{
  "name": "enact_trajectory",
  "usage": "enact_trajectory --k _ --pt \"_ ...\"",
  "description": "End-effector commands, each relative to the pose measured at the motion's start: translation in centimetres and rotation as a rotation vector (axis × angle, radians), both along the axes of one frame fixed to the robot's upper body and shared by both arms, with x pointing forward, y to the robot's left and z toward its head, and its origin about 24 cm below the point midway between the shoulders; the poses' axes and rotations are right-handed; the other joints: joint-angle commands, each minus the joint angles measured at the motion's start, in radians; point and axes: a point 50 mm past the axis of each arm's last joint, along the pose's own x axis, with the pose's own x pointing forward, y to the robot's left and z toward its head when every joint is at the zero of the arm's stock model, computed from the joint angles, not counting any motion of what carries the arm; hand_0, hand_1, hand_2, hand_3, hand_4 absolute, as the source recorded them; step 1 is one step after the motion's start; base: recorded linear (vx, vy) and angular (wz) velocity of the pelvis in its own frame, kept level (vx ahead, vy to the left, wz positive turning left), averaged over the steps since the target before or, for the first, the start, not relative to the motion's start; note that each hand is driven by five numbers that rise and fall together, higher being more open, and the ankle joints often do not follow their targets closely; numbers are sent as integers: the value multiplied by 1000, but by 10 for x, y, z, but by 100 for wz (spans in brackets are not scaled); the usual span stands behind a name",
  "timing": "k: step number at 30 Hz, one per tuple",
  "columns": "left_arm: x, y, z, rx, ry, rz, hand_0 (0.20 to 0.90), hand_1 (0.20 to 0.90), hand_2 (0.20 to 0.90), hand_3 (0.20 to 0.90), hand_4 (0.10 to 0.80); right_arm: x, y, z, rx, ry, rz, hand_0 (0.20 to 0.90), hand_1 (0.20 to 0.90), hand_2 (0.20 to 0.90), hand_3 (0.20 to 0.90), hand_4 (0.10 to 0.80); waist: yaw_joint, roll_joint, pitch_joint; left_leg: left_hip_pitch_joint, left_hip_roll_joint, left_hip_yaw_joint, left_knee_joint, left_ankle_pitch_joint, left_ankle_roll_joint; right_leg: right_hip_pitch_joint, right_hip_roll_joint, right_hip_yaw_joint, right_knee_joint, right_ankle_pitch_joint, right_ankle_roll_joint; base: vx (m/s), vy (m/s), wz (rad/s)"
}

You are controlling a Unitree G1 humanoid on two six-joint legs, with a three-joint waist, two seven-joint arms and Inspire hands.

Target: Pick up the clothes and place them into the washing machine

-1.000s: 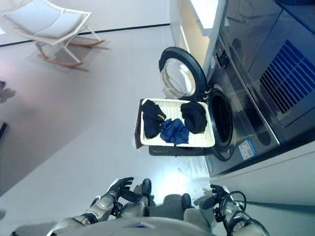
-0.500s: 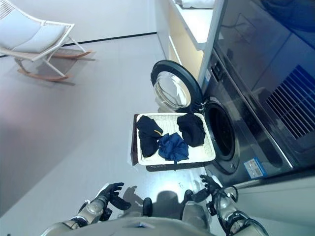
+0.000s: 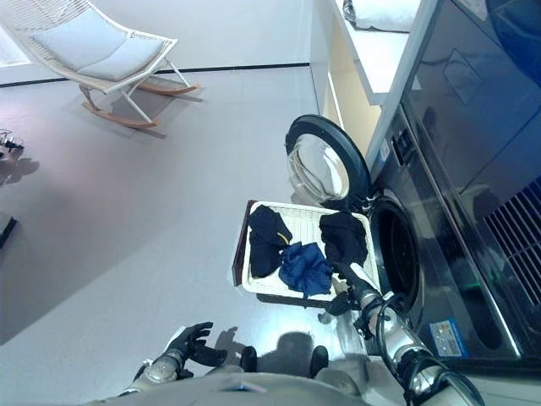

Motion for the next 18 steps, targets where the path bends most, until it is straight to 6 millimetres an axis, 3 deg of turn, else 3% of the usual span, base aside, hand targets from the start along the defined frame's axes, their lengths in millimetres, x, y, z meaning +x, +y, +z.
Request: enact_trajectory --k 1,11,13,14,15,18 --pt "-22 23 -1 83 66 -13 900 900 900 900 800 42 35 38 105 -220 98 900 900 900 900 800 20 -40 -40 -74 -58 -14 0 -1 37 -12 -79 -1 129 -75 98 37 3 14" --pt "-7 24 4 99 10 -51 900 900 900 900 800 73 17 58 -310 -297 318 900 900 900 900 800 56 -44 1 -136 -68 -44 0 11 36 -35 -91 -27 113 -67 105 -1 4 15" --pt "12 25 11 119 -58 -77 900 900 900 900 800 91 13 75 -555 -386 465 900 900 900 900 800 67 -36 51 -190 -71 -51 5 27 32 -87 -92 -29 126 -64 102 -184 -5 11" --pt "13 24 11 119 -59 -75 900 900 900 900 800 92 14 75 -557 -390 466 900 900 900 900 800 65 -36 51 -194 -71 -51 6 28 32 -92 -93 -29 129 -65 101 -310 -9 8" --pt "37 21 19 131 -135 -94 900 900 900 900 800 111 13 87 -693 -413 502 900 900 900 900 800 73 -25 99 -251 -71 -60 10 47 26 -152 -92 -28 144 -55 97 -310 4 7" --pt "55 17 25 135 -190 -80 900 900 900 900 800 127 15 99 -790 -444 516 900 900 900 900 800 81 -13 132 -307 -73 -58 25 63 26 -219 -92 -15 167 -41 90 -223 33 5"
